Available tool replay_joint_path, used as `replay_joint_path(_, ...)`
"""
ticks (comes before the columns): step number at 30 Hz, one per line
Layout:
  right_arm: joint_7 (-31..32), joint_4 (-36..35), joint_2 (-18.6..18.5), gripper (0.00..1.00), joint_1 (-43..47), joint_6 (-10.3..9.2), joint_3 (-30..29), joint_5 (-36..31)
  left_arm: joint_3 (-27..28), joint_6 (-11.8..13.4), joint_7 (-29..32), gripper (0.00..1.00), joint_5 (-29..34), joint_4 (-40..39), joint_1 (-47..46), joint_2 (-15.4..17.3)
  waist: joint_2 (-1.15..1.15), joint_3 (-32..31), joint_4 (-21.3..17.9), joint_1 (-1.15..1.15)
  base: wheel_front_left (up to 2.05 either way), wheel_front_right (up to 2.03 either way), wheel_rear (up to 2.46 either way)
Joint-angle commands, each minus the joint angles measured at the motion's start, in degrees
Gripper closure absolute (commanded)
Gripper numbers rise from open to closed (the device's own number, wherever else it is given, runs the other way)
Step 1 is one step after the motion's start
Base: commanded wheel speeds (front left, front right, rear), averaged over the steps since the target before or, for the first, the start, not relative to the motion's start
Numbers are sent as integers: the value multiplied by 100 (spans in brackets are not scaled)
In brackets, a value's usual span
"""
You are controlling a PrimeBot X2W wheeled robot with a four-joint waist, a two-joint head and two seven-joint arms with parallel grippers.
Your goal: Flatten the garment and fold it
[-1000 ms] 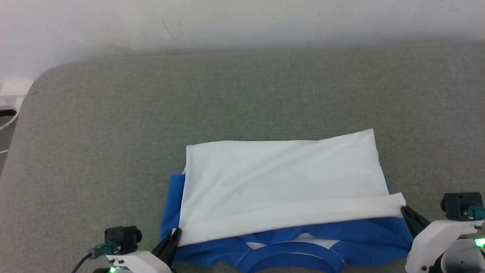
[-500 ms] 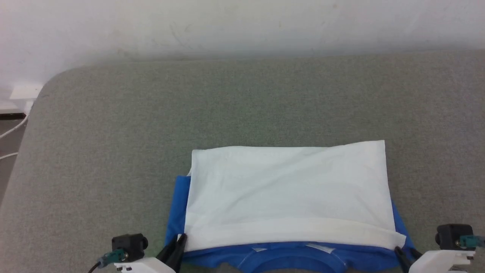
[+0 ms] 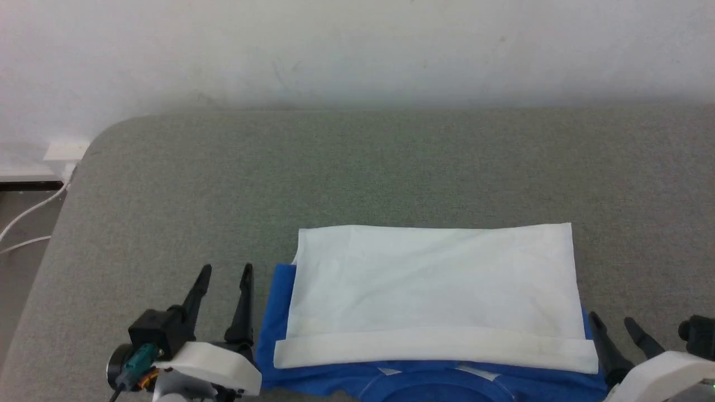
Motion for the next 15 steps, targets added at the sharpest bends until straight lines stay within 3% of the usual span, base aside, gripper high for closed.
replay_joint_path(1,-152,102,47,0,-229,-5,11,-31,118,91,-63,0,288,-26,-230,-51,0,-50,48,0,0,0,0)
replay_joint_path(6,-232,508,92,0,-571,-5,11,-125,433,138,-72,0,826,-193,-521,-220,0,-53,66,0,0,0,0)
replay_joint_path(15,526,1888,125,0,-1518,-5,-152,-294,948,-17,-74,0,1479,-38,-735,-538,0,26,-19,0,0,0,0)
